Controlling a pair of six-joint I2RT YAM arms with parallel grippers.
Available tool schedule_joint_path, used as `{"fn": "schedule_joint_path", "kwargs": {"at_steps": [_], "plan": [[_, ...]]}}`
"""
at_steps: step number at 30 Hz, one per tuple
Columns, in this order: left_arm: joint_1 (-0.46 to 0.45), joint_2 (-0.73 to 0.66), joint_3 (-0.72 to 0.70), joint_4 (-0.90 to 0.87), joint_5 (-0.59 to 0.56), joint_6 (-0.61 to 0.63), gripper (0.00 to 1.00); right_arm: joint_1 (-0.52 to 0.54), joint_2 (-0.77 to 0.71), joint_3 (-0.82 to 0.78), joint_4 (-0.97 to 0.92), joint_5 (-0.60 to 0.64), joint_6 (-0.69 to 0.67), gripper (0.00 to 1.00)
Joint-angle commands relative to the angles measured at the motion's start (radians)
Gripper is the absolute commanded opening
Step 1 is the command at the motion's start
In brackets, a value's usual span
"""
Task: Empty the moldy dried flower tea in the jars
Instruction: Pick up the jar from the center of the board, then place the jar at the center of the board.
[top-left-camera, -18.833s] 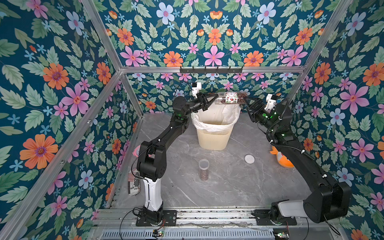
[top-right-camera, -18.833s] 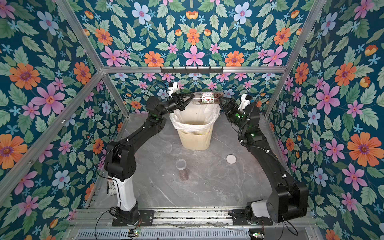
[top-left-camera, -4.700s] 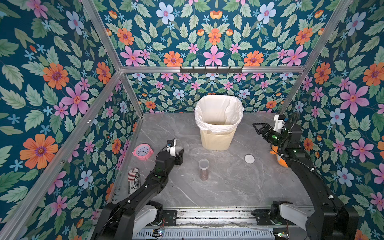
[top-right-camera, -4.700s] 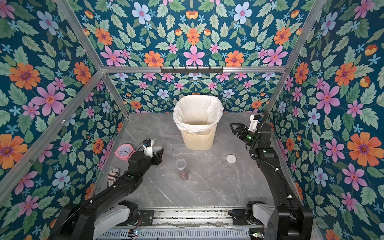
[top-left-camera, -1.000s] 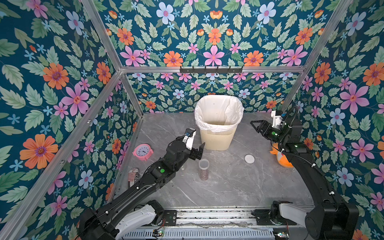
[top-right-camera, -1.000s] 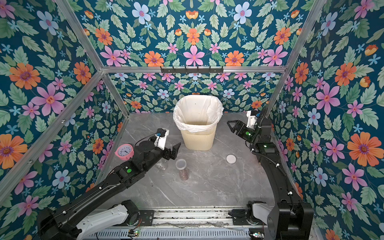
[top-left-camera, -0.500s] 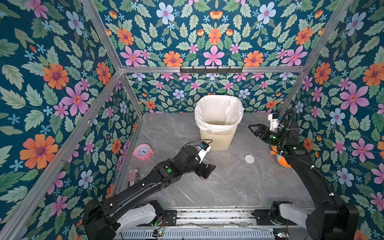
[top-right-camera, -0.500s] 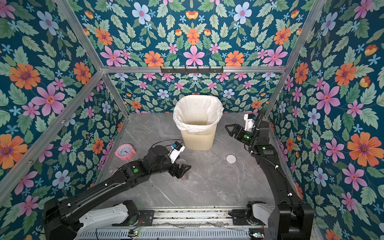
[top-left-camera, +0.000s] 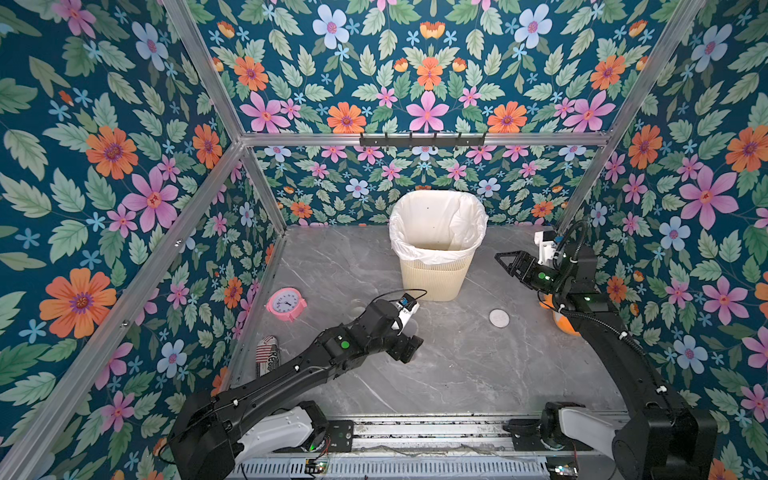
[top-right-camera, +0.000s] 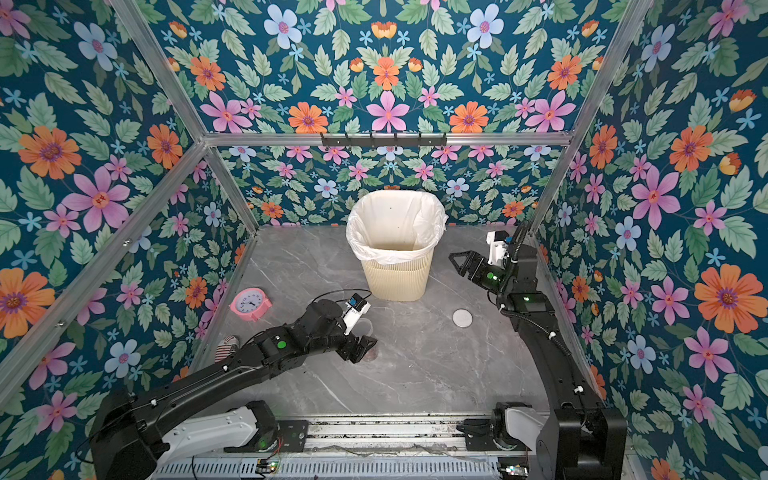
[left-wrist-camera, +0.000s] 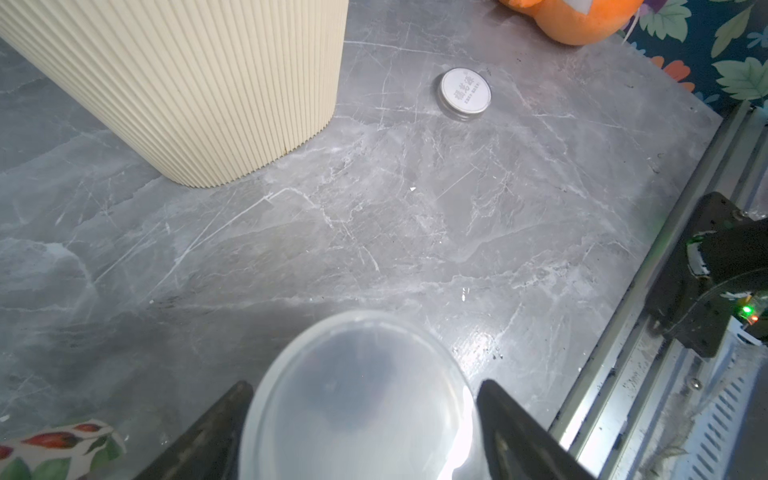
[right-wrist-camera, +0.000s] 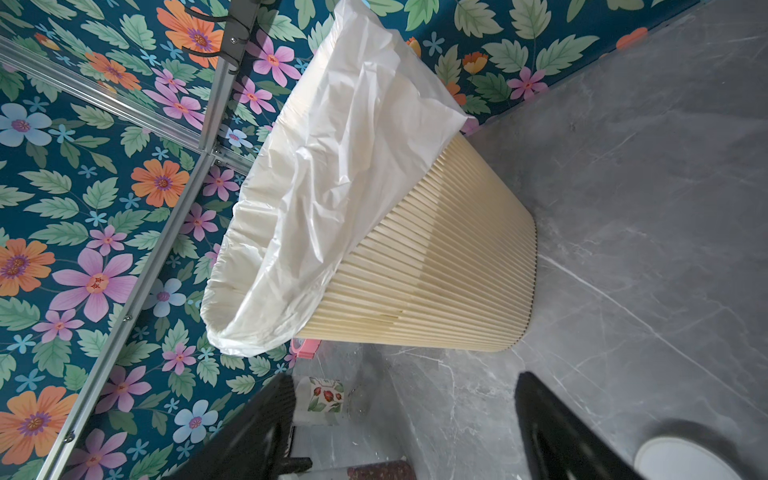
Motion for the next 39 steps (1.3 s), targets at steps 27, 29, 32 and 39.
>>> {"fn": "schedule_joint_path", "kwargs": {"at_steps": [27,29,32,39], "plan": [[-0.089,0.245,0.184,0.179,0.026,0.047,0.61,0.0,-0.013,0.0,0.009,-0.02,0.007,0.84],[-0.116,0.284,0.207,0.186,-0.018,0.062,0.61,0.001,-0.017,0.0,0.007,-0.019,0.004,0.84],[-0.143,0.327,0.214,0.215,-0.07,0.075,0.61,0.0,-0.017,-0.003,0.003,-0.021,0.003,0.84],[-0.181,0.346,0.175,0.291,-0.099,0.104,0.67,0.0,-0.026,-0.009,-0.003,-0.019,0.002,0.84]]}}
